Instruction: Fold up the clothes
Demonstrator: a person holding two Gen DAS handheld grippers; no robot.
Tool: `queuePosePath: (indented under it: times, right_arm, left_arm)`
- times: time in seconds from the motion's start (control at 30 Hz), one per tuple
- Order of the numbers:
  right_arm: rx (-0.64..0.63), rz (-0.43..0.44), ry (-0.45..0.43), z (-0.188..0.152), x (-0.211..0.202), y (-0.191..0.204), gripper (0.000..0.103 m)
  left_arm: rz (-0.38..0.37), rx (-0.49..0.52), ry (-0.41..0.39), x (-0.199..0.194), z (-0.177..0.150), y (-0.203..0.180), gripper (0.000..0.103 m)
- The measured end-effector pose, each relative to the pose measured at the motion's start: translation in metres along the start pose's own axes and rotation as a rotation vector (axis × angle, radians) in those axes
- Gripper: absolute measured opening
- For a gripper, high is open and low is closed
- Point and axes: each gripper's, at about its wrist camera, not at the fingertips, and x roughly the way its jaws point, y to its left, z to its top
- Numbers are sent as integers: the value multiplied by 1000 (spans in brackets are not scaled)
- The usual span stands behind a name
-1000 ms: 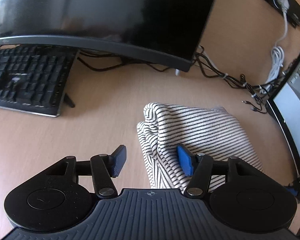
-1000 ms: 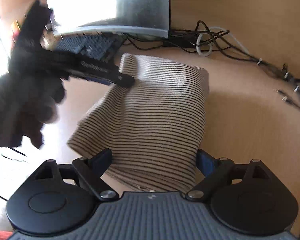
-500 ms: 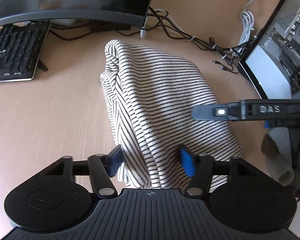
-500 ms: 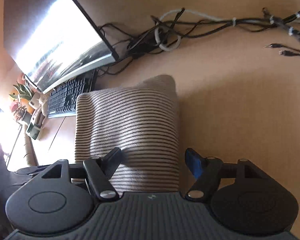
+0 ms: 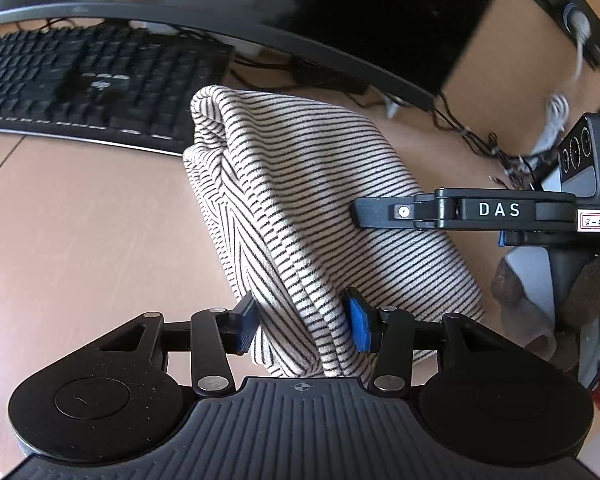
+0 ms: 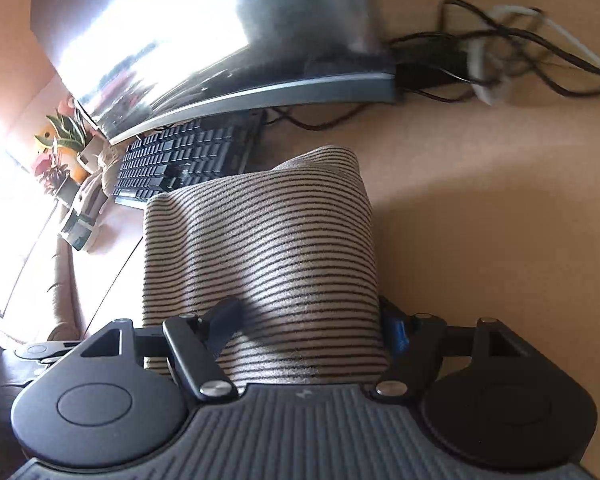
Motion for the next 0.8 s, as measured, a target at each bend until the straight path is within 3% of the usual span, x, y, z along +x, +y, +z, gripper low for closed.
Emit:
queuePosePath:
  times: [0.2,0.33,0.53,0.63,0.7,0.73,0.8]
  right_arm:
    - [-17,-18,6,14,13,9,76]
    - [-28,-30,-3,13,9,10,76]
    - [-98,-83,-45,-10,-23,18,87]
    - [-164,-129,-76,-18,-32,32,87]
    - [-208,-160,-97,-23,-39,41,85]
    - [-230,-175,-108,-26,-42,46,83]
    - [-275,-206,-128,-31,-48,56,82]
  left_arm:
    - [-32,-15,-17,1,5,7,51]
    - [-71,-18,-79,-21,13,12,51]
    - [-131,-21,-169,-51,27,18,48]
    - [-136,-18,-180,-34,51,24,48]
    - [-97,-13,-152,-15,65,31,42]
    - [-82,-13,-135,-7,70,35,34]
    - [-83,-24,-116,3,76,44,32]
